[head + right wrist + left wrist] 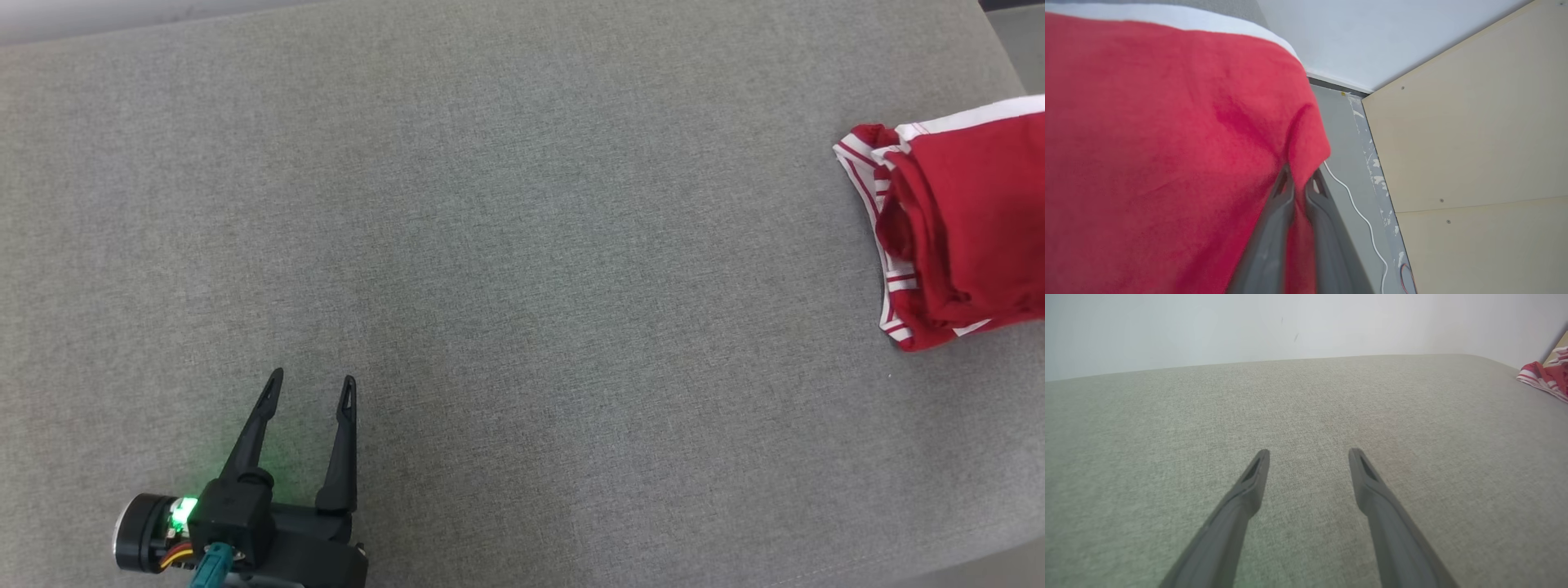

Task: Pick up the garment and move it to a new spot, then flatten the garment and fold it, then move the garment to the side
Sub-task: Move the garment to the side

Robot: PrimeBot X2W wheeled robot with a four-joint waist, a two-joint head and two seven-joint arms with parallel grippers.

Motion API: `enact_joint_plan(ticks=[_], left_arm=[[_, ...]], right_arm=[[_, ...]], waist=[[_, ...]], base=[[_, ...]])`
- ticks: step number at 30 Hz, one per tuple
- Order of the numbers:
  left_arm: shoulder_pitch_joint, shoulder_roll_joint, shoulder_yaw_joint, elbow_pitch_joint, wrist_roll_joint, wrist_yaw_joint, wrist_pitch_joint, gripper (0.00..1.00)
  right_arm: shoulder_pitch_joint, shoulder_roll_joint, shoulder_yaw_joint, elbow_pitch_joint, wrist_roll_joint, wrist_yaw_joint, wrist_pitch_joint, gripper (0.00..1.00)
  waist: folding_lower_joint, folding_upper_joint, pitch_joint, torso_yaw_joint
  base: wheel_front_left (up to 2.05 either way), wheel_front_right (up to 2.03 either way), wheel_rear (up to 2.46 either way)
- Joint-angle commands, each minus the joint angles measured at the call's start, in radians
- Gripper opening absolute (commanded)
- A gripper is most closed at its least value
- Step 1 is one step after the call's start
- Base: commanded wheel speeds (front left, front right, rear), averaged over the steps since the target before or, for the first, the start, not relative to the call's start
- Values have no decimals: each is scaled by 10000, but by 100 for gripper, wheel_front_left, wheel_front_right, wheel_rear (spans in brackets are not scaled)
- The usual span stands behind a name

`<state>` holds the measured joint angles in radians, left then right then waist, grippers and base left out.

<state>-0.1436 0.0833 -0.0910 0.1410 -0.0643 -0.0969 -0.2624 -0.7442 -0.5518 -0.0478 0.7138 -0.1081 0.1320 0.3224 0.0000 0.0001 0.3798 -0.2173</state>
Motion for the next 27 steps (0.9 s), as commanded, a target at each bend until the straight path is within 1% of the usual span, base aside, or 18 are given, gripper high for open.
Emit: enact_joint_plan(ticks=[1,2,3,4,5,9,12,16,18,20,23,25,27], left_arm=[[109,52,-40,-41,58,-18,-27,100],[127,50,-55,-52,77,-21,-27,100],[127,50,-55,-52,77,-21,-27,100],[142,48,-73,-60,85,-23,-27,100],[154,53,-83,-61,91,-27,-27,100],[192,48,-99,-23,76,-20,-27,100],[231,11,-114,42,16,6,-27,100],[304,-75,-34,-107,-243,54,-27,100],[438,-145,81,-300,-465,35,-26,100],[517,-184,266,-577,-620,113,-29,100],[821,-238,437,-838,-739,178,-26,100],[975,-261,579,-966,-819,233,-26,100],[1160,-284,649,-1035,-812,244,-26,100]], right_arm=[[-126,120,-387,176,-393,-34,-423,0],[-156,202,-552,215,-621,-34,-626,11],[-156,202,-552,215,-621,-34,-626,11],[-158,288,-682,263,-823,-34,-802,29],[-170,370,-824,334,-976,-34,-897,100],[-206,743,-1319,426,-1543,-34,-1228,100],[-151,1048,-1560,266,-1911,-34,-1559,100],[142,1567,-1816,-36,-1886,-34,-2044,100],[347,1834,-1907,-230,-1700,-34,-2405,100],[579,2174,-2004,-485,-1446,-34,-2779,100],[1087,2711,-1875,-933,-885,-34,-3349,100],[1452,3105,-1726,-1250,-185,-34,-3678,100],[1852,3305,-1686,-1702,315,-34,-4002,100]], waist=[[0,-1,14,37],[0,-1,9,48],[0,-1,9,48],[0,-1,5,60],[0,-1,-3,70],[0,-1,-112,77],[0,-1,-286,93],[0,-1,-669,129],[0,-1,-921,156],[0,-1,-1182,162],[0,-1,-1601,137],[0,-1,-1903,112],[0,-1,-2177,112]], base=[[0,0,0],[0,0,0],[0,0,0],[0,0,0],[0,0,0],[0,0,0],[0,0,0],[0,0,0],[0,0,0],[0,0,0],[0,0,0],[0,0,0],[0,0,0]])
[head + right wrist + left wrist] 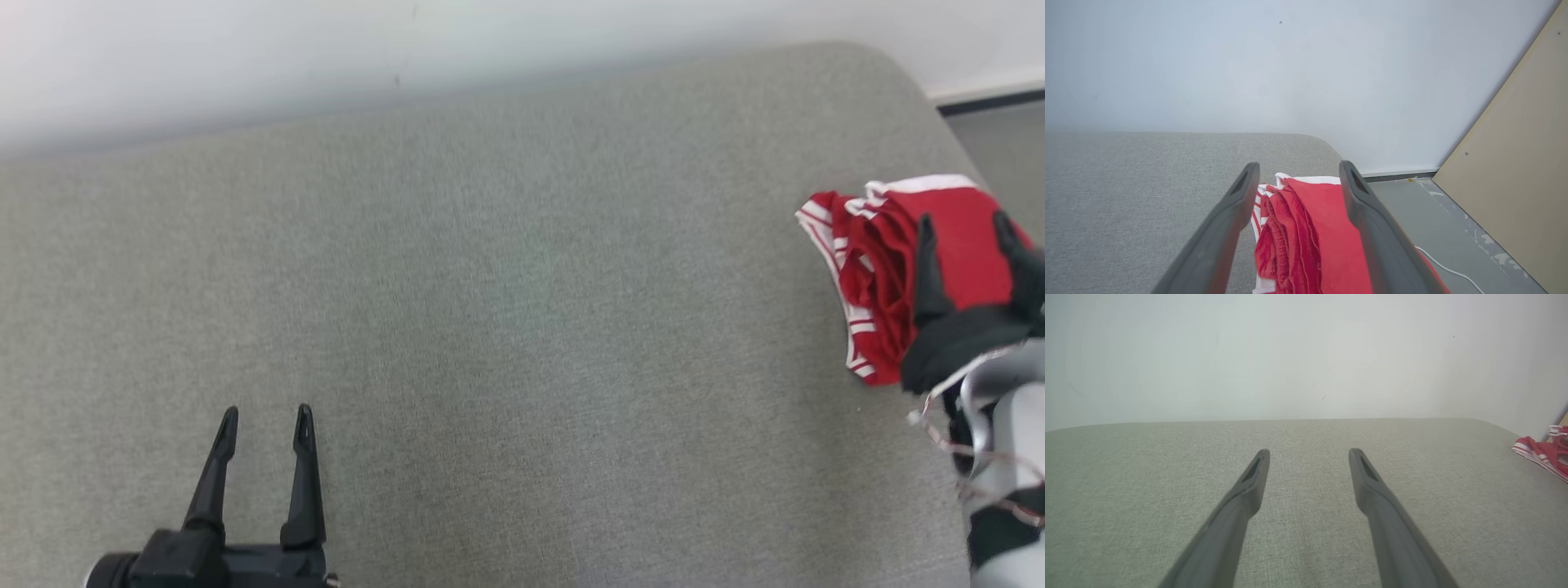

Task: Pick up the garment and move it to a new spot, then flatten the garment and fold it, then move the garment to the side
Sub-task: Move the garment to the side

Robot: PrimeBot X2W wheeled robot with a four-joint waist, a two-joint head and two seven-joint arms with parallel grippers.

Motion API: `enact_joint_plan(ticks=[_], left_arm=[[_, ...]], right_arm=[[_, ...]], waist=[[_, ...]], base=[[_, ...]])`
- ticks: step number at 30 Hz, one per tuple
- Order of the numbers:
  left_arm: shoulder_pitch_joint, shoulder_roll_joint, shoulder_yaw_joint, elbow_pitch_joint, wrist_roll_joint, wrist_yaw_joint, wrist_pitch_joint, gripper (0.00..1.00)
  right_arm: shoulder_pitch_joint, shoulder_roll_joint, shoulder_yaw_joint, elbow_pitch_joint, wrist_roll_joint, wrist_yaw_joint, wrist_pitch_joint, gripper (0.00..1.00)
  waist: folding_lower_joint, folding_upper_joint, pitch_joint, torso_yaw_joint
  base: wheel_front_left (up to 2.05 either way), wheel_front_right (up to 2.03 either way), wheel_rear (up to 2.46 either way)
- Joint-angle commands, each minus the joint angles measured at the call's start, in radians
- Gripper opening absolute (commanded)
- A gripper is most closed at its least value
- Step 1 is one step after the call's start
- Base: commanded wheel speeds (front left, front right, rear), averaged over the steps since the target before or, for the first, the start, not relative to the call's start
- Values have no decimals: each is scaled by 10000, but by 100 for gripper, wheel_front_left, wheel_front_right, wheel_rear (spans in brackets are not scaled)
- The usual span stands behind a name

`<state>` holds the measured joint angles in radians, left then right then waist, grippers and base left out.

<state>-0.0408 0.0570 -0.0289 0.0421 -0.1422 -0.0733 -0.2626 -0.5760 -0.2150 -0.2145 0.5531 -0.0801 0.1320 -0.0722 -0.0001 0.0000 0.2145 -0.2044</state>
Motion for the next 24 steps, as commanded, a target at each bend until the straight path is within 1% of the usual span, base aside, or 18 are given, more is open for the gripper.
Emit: enact_joint_plan(ticks=[1,3,6,10,12,13,15,20,24], left_arm=[[245,-35,51,-33,-85,11,-25,100],[386,-50,128,-56,-139,59,-25,100],[667,-58,224,-75,-257,114,-25,100],[976,-69,346,-7,-441,299,-25,100],[1159,-72,377,77,-629,401,-25,100],[1319,-67,432,155,-790,544,-25,100],[1425,-71,500,276,-954,653,-25,100],[1571,-71,683,537,-1095,841,-25,100],[1707,-71,860,664,-977,960,-25,100]], right_arm=[[464,58,133,-292,205,-34,-161,100],[981,289,427,-702,551,-32,-339,100],[1700,352,1051,-1168,1013,-32,-574,100],[2639,121,1951,-1546,1595,-32,-998,100],[3097,111,2310,-1646,1839,-32,-1204,100],[3407,95,2503,-1745,2038,-32,-1364,100],[3706,61,2698,-1845,1993,-32,-1522,100],[4236,300,2842,-1953,1982,-32,-1690,100],[4639,654,2823,-2001,1881,-32,-1805,100]], waist=[[1,0,-669,-9],[1,0,-929,5],[1,0,-1285,-6],[1,0,-1682,32],[1,0,-1879,74],[1,0,-1996,102],[1,0,-2088,133],[1,0,-2221,246],[1,0,-2318,325]], base=[[0,0,0],[0,0,0],[0,0,0],[0,0,0],[0,0,0],[0,0,0],[0,0,0],[0,0,0],[0,0,0]])
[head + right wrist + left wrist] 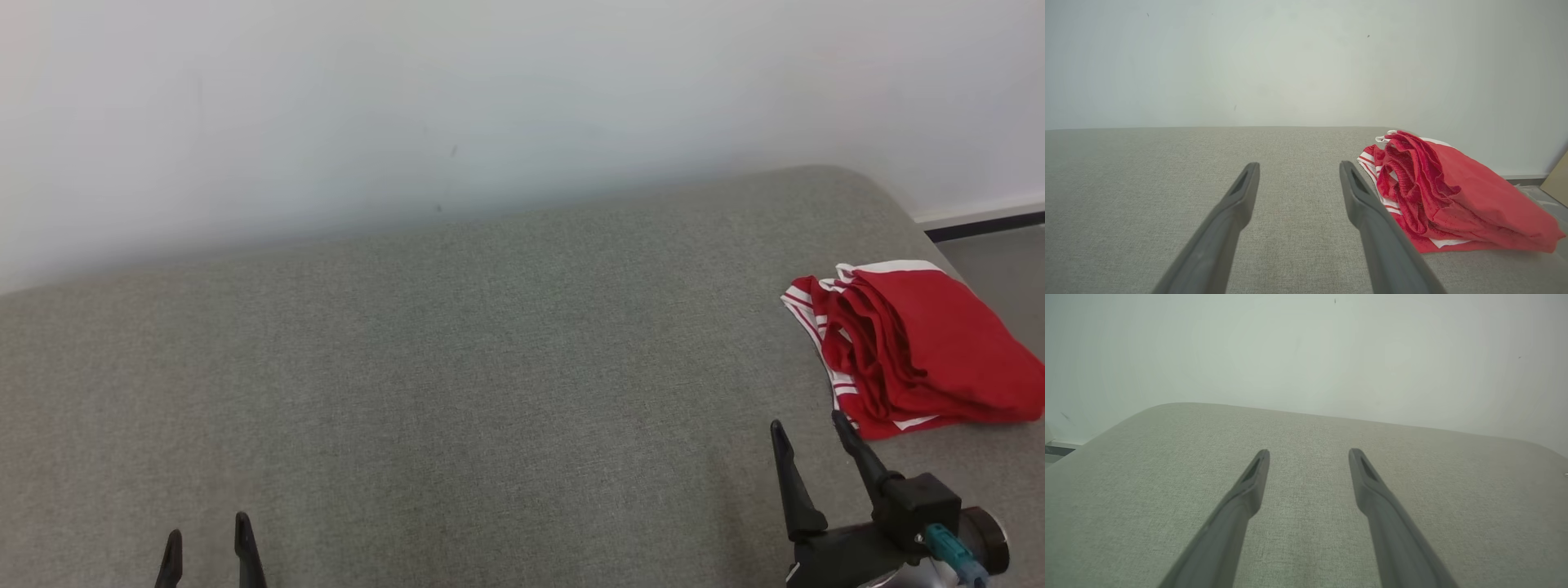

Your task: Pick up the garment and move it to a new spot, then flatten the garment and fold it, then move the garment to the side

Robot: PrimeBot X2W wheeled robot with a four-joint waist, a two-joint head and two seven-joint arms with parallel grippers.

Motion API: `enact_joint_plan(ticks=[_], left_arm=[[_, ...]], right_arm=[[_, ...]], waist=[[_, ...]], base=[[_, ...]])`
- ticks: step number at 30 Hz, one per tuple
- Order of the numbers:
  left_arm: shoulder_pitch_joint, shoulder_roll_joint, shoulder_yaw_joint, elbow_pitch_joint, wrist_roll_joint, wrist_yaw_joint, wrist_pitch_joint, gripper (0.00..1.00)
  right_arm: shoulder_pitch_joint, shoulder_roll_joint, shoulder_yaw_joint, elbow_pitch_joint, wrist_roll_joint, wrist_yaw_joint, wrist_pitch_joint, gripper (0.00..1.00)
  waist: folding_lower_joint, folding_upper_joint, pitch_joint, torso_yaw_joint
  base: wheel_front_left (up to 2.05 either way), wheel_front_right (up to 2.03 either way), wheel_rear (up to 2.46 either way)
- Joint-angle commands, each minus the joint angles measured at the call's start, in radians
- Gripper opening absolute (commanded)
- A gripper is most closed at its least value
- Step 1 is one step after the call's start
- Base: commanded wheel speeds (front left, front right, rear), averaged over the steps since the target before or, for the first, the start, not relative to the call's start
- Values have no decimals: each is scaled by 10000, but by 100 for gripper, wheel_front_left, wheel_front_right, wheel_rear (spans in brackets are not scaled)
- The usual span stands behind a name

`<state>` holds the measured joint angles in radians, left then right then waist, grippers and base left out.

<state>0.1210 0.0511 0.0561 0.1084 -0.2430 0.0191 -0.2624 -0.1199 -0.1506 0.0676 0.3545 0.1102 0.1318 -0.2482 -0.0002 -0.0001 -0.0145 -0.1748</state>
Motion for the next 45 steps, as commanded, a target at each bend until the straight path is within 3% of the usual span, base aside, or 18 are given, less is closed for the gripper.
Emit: enact_joint_plan(ticks=[1,16,27,45], left_arm=[[117,-11,40,28,52,16,-27,100],[513,-10,162,586,818,-619,-27,100],[433,-11,88,660,1159,-782,-27,100],[154,-11,265,874,1269,-938,-27,100]], right_arm=[[146,65,-49,-27,-46,-32,-72,100],[789,349,-460,-47,-334,-30,-166,100],[877,274,-213,29,-214,-30,-171,100],[710,243,21,152,-224,-30,-173,100]], waist=[[2,1,-53,56],[2,1,-336,611],[2,1,-553,1114],[2,1,-621,1199]], base=[[0,0,0],[0,0,0],[0,0,0],[0,0,0]])
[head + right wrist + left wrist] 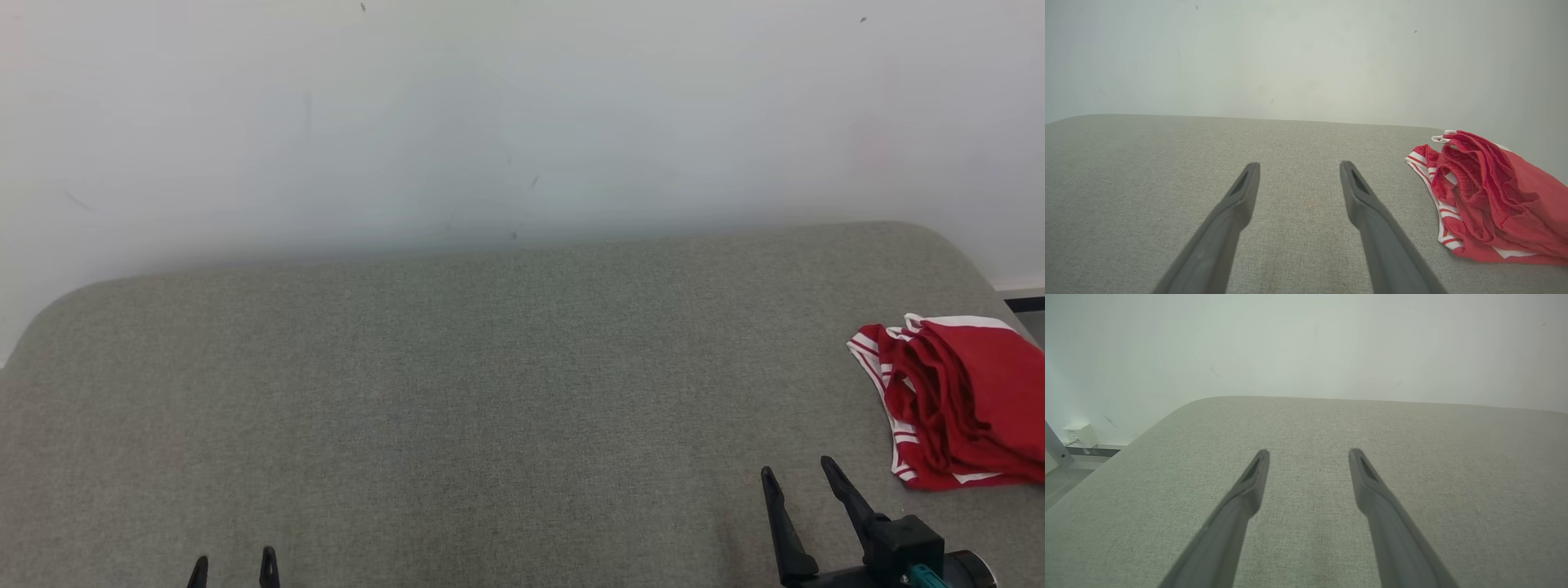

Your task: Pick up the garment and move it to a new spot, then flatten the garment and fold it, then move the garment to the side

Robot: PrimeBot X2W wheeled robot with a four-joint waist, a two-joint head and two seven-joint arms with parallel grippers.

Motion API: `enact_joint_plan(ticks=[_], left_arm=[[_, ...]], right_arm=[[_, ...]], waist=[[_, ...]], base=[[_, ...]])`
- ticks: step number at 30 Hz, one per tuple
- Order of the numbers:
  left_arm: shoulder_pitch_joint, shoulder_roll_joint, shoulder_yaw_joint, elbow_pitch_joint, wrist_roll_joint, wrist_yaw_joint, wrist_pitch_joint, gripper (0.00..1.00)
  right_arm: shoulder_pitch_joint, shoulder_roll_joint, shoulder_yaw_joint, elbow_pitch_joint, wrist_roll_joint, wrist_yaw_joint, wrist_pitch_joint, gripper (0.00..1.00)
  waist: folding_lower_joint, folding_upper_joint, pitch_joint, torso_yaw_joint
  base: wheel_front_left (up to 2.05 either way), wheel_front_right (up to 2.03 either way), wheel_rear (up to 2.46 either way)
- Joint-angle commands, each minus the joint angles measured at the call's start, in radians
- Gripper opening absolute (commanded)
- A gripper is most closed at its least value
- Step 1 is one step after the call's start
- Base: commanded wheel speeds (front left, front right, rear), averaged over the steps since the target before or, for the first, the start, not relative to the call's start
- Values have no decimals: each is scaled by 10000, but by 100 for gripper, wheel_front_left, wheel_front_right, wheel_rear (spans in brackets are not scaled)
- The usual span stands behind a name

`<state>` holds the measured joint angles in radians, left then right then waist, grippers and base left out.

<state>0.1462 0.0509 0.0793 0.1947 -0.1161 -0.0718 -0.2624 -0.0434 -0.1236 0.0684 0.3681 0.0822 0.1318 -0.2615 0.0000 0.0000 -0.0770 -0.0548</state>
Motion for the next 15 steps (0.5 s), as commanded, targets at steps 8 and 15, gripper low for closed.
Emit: enact_joint_plan(ticks=[8,15], left_arm=[[-458,-9,50,175,-283,-239,-27,100],[-579,-9,108,270,-203,-327,-27,100]], right_arm=[[-348,-41,132,257,117,-30,-42,100],[-502,-29,254,378,161,-30,-42,100]], waist=[[0,0,74,15],[0,0,103,26]], base=[[0,0,0],[0,0,0]])
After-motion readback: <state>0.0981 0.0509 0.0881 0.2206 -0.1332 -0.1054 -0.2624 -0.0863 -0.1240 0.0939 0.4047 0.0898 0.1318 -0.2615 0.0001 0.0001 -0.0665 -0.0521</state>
